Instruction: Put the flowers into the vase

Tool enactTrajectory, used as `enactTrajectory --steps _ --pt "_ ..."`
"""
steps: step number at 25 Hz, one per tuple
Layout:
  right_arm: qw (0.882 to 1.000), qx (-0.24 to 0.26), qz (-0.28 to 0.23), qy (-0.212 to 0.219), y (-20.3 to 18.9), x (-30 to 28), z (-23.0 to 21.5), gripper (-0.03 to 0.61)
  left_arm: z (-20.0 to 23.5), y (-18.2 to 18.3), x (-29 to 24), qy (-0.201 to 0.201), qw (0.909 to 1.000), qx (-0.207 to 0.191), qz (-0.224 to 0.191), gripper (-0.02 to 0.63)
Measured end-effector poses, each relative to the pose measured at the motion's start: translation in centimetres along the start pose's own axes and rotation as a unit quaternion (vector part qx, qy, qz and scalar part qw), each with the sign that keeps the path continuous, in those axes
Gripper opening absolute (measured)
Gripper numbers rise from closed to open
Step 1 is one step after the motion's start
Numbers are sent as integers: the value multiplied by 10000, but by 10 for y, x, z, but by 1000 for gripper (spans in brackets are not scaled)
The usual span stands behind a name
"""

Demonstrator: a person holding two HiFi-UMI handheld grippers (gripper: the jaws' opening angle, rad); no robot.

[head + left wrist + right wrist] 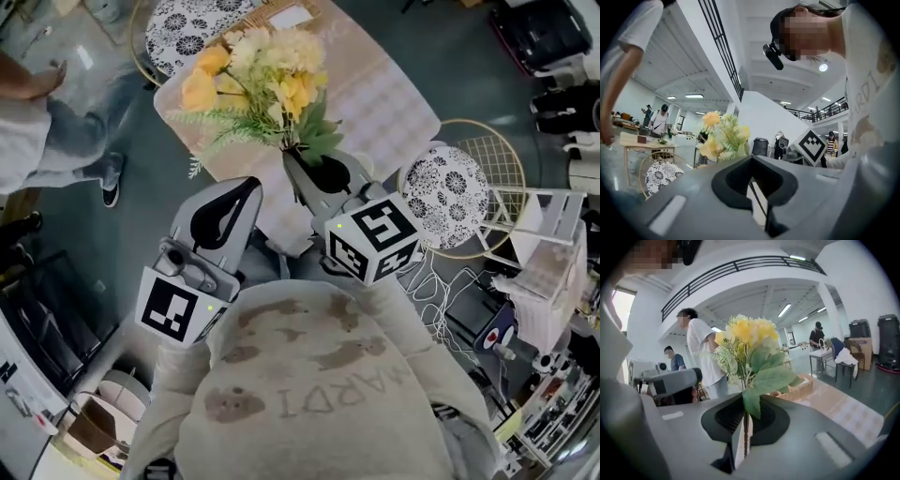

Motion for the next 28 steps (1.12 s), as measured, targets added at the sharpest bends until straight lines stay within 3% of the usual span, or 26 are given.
enactTrajectory --steps 6,15,21,28 --pt "9924 365 -1093 -427 31 51 -18 44 -21 -1 -19 -332 9994 1 -28 0" --pt "9698 774 -2033 -1101 39 111 -50 44 -52 -6 -42 -641 9979 -43 -25 0" --pt "9615 1058 -2211 -1239 20 117 -67 46 -66 -8 -53 -707 9974 -137 98 0" --pt "9629 958 -2116 -1377 -32 114 -81 46 -82 -14 -53 -573 9977 -240 258 0"
Point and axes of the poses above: the fingertips, and each gripper's own axes: x backward along the fingers, z to its left, y out of its top, the point moved 10 cm from there along x, backward along the fingers, and after that the axes turned 10 degrees about -z, right-handed, at the moved point
